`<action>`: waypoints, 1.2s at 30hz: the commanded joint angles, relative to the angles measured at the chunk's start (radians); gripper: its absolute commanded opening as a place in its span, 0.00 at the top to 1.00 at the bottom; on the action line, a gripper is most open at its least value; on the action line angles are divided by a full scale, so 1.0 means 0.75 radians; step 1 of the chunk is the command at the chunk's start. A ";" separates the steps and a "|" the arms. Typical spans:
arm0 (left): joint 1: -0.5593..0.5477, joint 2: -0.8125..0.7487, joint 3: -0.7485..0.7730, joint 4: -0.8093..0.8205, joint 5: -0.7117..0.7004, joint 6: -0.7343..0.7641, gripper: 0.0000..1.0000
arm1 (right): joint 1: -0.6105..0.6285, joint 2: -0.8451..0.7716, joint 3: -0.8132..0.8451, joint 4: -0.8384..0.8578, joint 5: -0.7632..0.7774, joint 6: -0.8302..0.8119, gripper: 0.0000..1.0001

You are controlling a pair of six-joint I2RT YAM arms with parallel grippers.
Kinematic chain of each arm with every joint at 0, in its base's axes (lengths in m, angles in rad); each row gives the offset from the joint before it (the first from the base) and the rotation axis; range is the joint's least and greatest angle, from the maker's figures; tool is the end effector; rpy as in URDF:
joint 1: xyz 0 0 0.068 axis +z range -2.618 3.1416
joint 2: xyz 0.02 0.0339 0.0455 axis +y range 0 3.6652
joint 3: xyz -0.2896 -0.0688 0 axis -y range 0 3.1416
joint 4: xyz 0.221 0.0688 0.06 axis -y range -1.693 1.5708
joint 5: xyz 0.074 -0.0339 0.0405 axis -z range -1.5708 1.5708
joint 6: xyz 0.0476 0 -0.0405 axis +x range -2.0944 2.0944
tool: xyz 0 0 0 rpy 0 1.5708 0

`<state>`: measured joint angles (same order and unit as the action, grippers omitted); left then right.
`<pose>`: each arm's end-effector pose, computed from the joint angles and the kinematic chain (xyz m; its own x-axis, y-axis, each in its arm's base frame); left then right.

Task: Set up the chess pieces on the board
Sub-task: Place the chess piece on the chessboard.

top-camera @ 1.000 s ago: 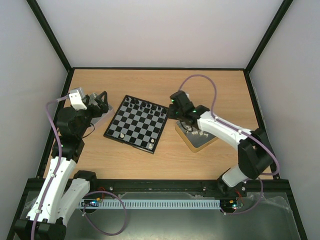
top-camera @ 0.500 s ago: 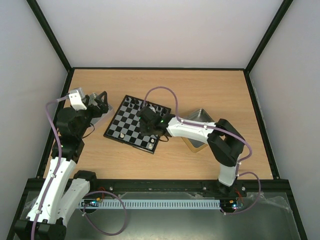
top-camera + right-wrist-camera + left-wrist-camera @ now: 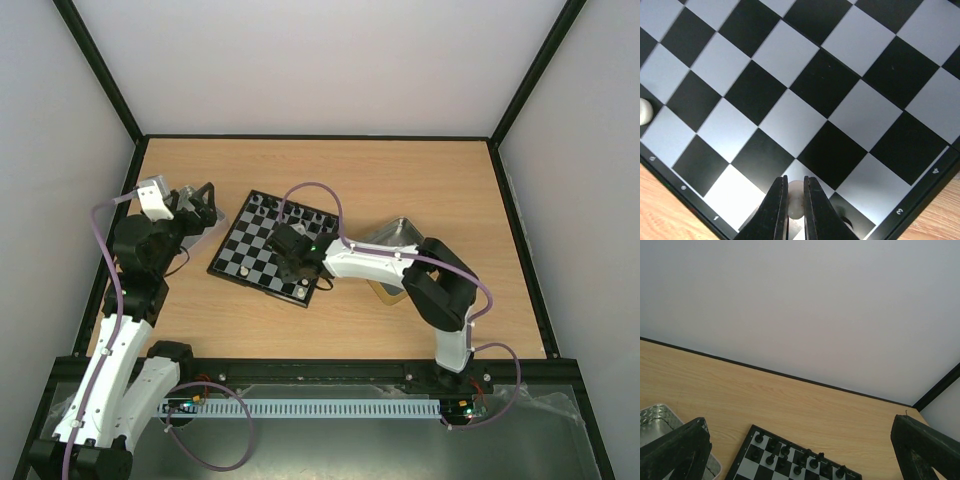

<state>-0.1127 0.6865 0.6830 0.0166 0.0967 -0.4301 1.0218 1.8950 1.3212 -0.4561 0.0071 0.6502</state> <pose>0.1372 -0.0202 0.3579 -0.0748 -0.4092 -0.9094 0.1944 0.8885 -0.4158 0.2054 0.3351 0.2142 -0.8713 -0.2643 -0.4135 -0.4067 0.8605 0.3069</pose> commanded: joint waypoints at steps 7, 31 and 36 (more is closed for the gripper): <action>0.007 -0.011 -0.018 0.016 0.002 0.001 0.01 | 0.018 0.059 0.054 -0.102 -0.006 -0.071 0.94; 0.009 -0.018 -0.018 0.016 0.000 0.003 0.01 | -0.043 -0.134 0.047 -0.081 0.215 -0.028 0.75; 0.009 -0.020 -0.018 0.017 0.000 0.003 0.01 | -0.208 -0.350 -0.123 -0.035 0.340 0.058 0.74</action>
<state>-0.1123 0.6857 0.6792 0.0162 0.0967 -0.4301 0.9638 1.7699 1.3155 -0.4984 0.1234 0.6380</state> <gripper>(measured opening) 0.994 0.256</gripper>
